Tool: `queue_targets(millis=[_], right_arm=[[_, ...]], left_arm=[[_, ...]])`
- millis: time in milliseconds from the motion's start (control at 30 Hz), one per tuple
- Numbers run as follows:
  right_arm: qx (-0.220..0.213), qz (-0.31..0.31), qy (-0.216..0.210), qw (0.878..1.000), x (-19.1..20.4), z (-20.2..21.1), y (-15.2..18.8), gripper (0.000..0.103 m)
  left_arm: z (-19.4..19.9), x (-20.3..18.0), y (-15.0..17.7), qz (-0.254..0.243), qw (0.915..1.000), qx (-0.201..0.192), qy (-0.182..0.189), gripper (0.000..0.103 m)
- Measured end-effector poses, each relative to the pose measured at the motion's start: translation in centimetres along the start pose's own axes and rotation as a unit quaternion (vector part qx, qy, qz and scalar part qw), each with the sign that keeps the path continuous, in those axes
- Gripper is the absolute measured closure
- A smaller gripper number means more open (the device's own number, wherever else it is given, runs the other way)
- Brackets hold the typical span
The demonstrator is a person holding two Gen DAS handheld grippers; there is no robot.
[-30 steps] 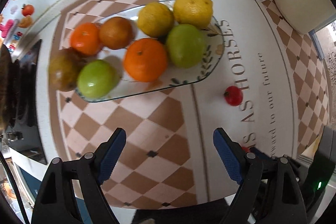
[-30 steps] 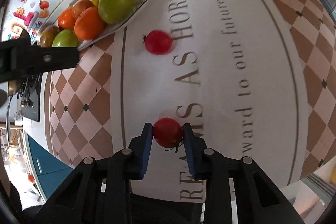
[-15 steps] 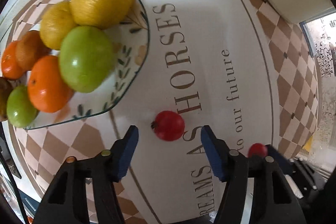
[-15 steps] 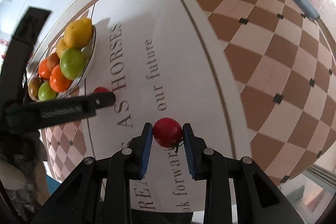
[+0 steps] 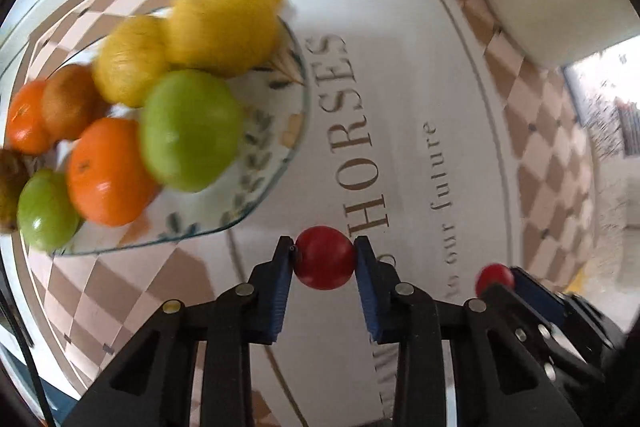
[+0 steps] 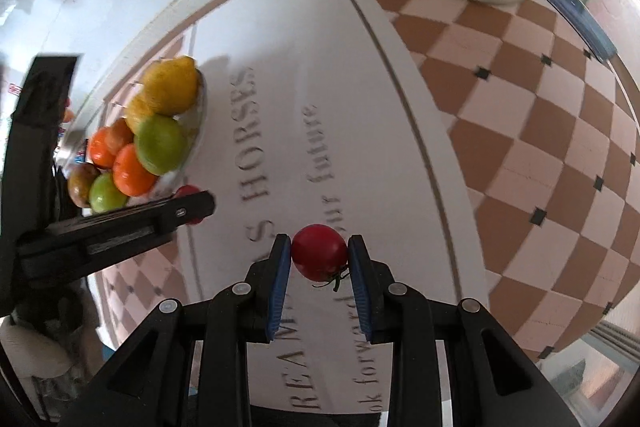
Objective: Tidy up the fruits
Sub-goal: 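Lower both tomatoes onto the plate edge and open both tools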
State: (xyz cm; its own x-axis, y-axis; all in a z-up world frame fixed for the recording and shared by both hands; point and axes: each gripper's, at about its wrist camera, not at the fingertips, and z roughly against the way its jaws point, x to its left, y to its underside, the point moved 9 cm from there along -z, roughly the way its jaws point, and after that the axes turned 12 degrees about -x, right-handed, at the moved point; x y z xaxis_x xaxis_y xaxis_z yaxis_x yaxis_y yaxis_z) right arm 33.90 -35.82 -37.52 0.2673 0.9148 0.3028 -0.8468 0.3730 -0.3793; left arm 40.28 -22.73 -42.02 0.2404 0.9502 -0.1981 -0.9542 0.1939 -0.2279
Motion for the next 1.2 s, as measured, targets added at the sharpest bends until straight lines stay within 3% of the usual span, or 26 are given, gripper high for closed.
queue_targets(millis=[167,333,467,700,900,967,1000,1100,1200], right_arm=[[-0.007,0.008,-0.052,0.999,4.4,-0.9,-1.5,0.071],[-0.002,-0.004,-0.109,0.994,8.5,-3.1,-3.0,0.071],[0.006,-0.027,-0.142,0.989,10.5,-5.0,-4.4,0.071],[0.024,-0.054,-0.155,0.986,11.1,-7.4,-6.4,0.071],[0.042,-0.054,-0.152,0.986,11.7,-8.6,-6.7,0.068],[0.042,-0.054,-0.149,0.987,11.8,-8.9,-6.7,0.051],[0.042,-0.054,-0.148,0.987,11.7,-8.9,-6.7,0.049],[0.040,-0.052,-0.144,0.987,11.5,-8.6,-6.7,0.047],[0.035,-0.043,-0.132,0.990,11.2,-8.1,-6.8,0.040]], left_arm=[[4.0,4.8,-1.0,0.110,0.9927,-0.025,0.043,0.075],[4.9,7.9,-2.2,0.225,0.9709,-0.021,0.080,0.075],[4.1,8.9,-2.7,0.302,0.9459,-0.007,0.119,0.075],[3.1,10.0,-2.7,0.372,0.9170,0.009,0.144,0.075],[2.7,11.2,-2.4,0.404,0.9026,0.018,0.148,0.072],[2.6,11.7,-2.0,0.415,0.8964,0.025,0.153,0.066],[2.6,11.8,-1.9,0.418,0.8949,0.026,0.154,0.064],[2.6,11.9,-1.7,0.420,0.8938,0.030,0.153,0.064],[2.6,11.8,-1.7,0.409,0.9026,0.022,0.134,0.063]])
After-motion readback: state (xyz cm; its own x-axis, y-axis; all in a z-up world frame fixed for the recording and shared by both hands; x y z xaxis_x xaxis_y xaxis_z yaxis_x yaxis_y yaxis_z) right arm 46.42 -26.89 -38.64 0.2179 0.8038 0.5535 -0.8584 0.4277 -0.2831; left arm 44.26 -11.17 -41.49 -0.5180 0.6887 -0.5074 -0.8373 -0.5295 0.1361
